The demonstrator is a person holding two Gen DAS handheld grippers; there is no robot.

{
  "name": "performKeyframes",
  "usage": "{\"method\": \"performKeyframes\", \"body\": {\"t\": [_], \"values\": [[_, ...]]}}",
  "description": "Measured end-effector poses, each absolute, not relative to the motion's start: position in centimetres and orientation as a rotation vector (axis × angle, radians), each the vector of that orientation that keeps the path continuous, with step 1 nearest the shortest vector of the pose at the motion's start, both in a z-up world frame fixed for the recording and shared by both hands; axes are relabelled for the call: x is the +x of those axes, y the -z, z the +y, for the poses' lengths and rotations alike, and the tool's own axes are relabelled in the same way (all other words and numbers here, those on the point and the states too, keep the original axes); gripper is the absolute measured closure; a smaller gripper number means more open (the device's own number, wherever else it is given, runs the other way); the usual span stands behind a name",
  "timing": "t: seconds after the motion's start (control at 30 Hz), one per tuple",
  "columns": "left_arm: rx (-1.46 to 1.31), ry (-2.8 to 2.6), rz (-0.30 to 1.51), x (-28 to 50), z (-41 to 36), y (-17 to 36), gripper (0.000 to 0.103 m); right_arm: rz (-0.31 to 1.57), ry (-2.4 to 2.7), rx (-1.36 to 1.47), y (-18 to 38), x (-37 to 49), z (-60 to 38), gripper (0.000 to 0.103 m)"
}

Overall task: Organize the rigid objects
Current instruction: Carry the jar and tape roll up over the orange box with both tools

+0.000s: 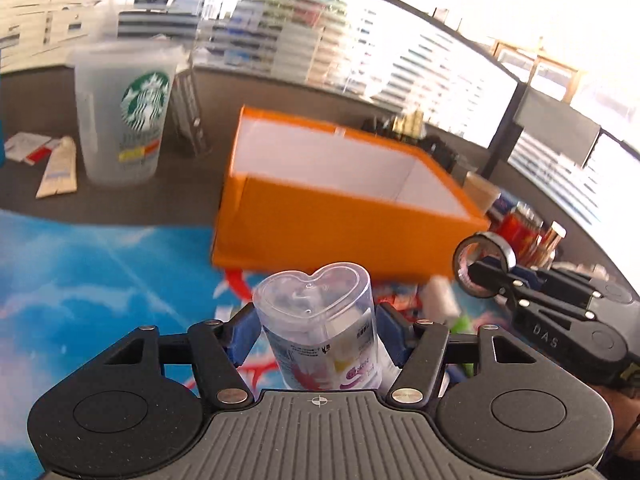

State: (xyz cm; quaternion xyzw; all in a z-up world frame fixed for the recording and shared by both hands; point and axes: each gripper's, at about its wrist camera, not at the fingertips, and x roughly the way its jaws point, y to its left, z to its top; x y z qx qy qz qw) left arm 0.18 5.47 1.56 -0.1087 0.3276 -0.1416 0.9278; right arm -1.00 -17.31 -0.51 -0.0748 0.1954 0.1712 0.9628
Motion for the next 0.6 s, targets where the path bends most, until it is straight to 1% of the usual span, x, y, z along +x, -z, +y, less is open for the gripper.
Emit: {"method": "performKeyframes", "body": {"t": [0.43, 0.6], "values": [[-0.216, 0.336, 0.519, 5.2, 5.3, -9.1, 0.041, 0.319, -0.369, -0.067, -4.7, 3.6, -17.3, 0.089], [-0.207, 0.330, 0.504, 8.1, 4.9, -10.5, 0.041, 0.319, -0.365, -0.056, -6.3, 6.4, -17.1, 0.089]]}}
